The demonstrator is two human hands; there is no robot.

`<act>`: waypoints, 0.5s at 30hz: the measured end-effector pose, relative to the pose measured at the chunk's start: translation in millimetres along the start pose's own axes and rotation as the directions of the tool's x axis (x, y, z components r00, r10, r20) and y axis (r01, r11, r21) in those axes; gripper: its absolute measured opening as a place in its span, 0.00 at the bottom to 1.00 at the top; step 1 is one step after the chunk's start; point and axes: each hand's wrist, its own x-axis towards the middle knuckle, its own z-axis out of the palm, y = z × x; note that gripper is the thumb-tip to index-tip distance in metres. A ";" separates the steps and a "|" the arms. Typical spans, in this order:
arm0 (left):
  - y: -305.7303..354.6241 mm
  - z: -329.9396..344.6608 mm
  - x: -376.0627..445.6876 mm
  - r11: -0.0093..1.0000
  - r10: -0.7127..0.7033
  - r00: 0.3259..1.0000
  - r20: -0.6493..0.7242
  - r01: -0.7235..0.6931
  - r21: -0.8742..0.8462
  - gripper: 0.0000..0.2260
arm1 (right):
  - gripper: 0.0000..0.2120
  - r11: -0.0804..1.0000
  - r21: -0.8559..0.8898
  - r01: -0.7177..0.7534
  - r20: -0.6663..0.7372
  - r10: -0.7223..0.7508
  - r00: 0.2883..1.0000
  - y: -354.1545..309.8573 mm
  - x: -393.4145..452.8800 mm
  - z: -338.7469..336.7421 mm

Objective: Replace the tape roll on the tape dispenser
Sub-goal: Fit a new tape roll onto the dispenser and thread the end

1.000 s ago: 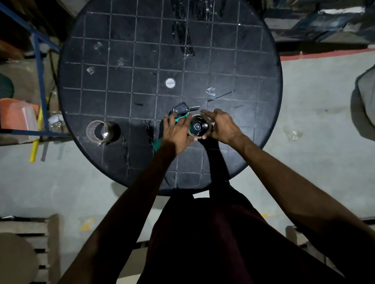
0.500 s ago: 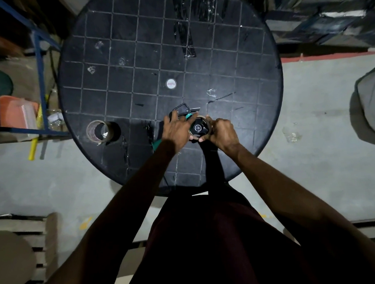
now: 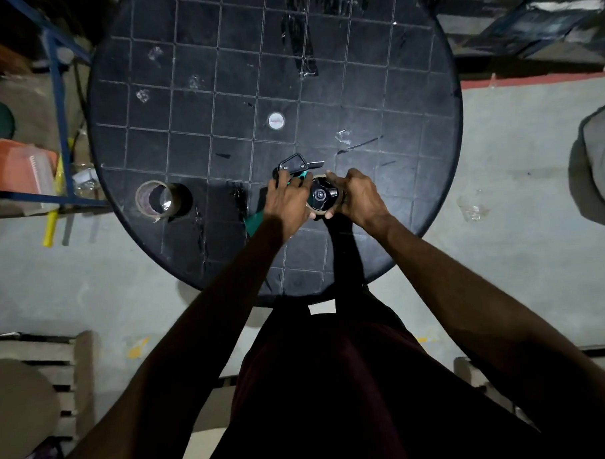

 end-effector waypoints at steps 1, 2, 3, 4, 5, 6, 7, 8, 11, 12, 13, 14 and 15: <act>-0.3 -1.1 -0.4 1.000 -0.004 1.000 -0.003 0.004 0.006 0.42 | 0.34 0.999 0.029 -0.024 -0.013 0.025 1.000 -0.1 0.3 1.4; -0.1 -1.4 -0.6 1.000 -0.004 1.000 -0.002 0.004 0.010 0.42 | 0.33 0.997 0.061 -0.052 -0.026 0.054 0.998 0.1 0.6 2.9; 0.7 -2.5 -1.1 1.000 -0.002 1.000 0.000 0.002 0.014 0.42 | 0.33 0.994 0.077 -0.073 -0.037 0.076 0.996 0.4 0.5 4.3; 1.7 -3.3 -1.1 1.000 -0.001 1.000 0.002 0.001 0.018 0.42 | 0.35 0.994 0.073 -0.084 -0.036 0.087 0.996 0.6 0.2 5.4; 2.4 -4.5 -1.1 1.000 -0.001 1.000 0.003 0.001 0.018 0.42 | 0.37 0.995 0.057 -0.087 -0.024 0.088 0.996 0.9 -0.8 6.2; 2.0 -5.7 -0.4 1.000 -0.002 1.000 0.000 0.002 0.012 0.41 | 0.40 0.995 0.043 -0.090 -0.017 0.091 0.996 0.8 -2.6 7.2; 0.9 -6.9 0.9 1.000 -0.002 1.000 -0.005 0.002 0.009 0.41 | 0.42 0.995 0.033 -0.091 -0.019 0.092 0.996 -0.2 -4.6 7.3; -0.9 -7.6 1.9 1.000 -0.006 1.000 -0.014 0.006 0.003 0.40 | 0.43 0.995 0.023 -0.094 -0.022 0.095 0.995 -2.3 -6.9 7.1; -5.6 -9.2 1.6 0.998 -0.026 0.999 -0.045 0.023 -0.059 0.39 | 0.38 0.991 -0.022 -0.135 -0.013 0.135 0.991 -8.0 -11.4 4.3; -6.7 -8.0 0.3 0.996 -0.031 0.998 -0.060 0.026 -0.084 0.39 | 0.34 0.986 -0.030 -0.162 -0.019 0.161 0.987 -8.4 -11.8 2.8; -7.2 -7.2 -2.2 0.994 -0.036 0.997 -0.067 0.028 -0.107 0.39 | 0.30 0.982 -0.030 -0.187 -0.033 0.186 0.982 -7.4 -12.2 1.3; -7.5 -6.1 -4.4 0.992 -0.035 0.998 -0.062 0.027 -0.121 0.39 | 0.27 0.979 -0.017 -0.203 -0.052 0.202 0.978 -6.3 -12.7 -0.4; -7.5 -5.1 -6.0 0.992 -0.027 0.999 -0.047 0.021 -0.123 0.40 | 0.26 0.982 0.007 -0.188 -0.071 0.188 0.980 -5.3 -12.8 -1.7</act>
